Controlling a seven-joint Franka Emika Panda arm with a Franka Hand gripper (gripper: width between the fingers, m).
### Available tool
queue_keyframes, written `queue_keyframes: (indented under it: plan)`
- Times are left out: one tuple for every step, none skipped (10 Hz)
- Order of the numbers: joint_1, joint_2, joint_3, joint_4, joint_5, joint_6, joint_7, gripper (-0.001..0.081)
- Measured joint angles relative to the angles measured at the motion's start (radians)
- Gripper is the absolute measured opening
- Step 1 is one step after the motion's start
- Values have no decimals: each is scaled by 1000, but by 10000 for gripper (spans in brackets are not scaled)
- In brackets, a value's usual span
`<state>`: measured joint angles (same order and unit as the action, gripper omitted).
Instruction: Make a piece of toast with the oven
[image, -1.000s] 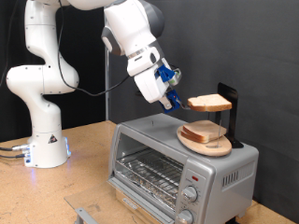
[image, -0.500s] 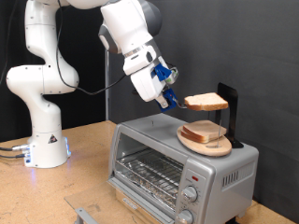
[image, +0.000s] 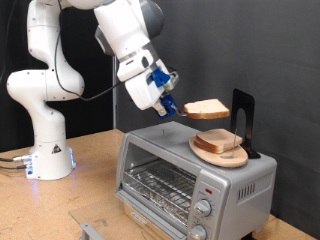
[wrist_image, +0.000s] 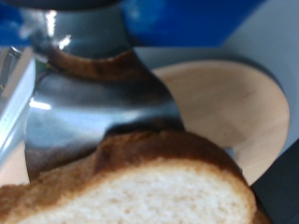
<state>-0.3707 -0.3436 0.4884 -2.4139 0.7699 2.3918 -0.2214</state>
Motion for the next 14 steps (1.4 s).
queue_keyframes:
  plan:
    - [0, -26, -9, -25, 19, 0, -22, 400]
    - [0, -51, -18, -48, 36, 0, -44, 400]
    - [1, -74, -27, -68, 54, 0, -65, 400]
    - [1, -96, -36, -86, 67, -3, -79, 400]
    - [1, -115, -44, -100, 72, -11, -85, 400]
    - [1, -131, -50, -111, 74, -21, -87, 400]
    - [1, -144, -57, -119, 74, -36, -88, 400]
    - [1, -154, -63, -124, 74, -49, -88, 400]
    - [0, -153, -62, -124, 74, -49, -88, 400]
    - [0, -153, -62, -127, 74, -45, -89, 400]
    - [-1, -154, -67, -136, 74, -38, -92, 400]
    - [-2, -157, -80, -149, 76, -28, -104, 400]
    - [-5, -163, -100, -165, 76, -25, -120, 400]
    - [-10, -170, -121, -178, 76, -25, -135, 400]
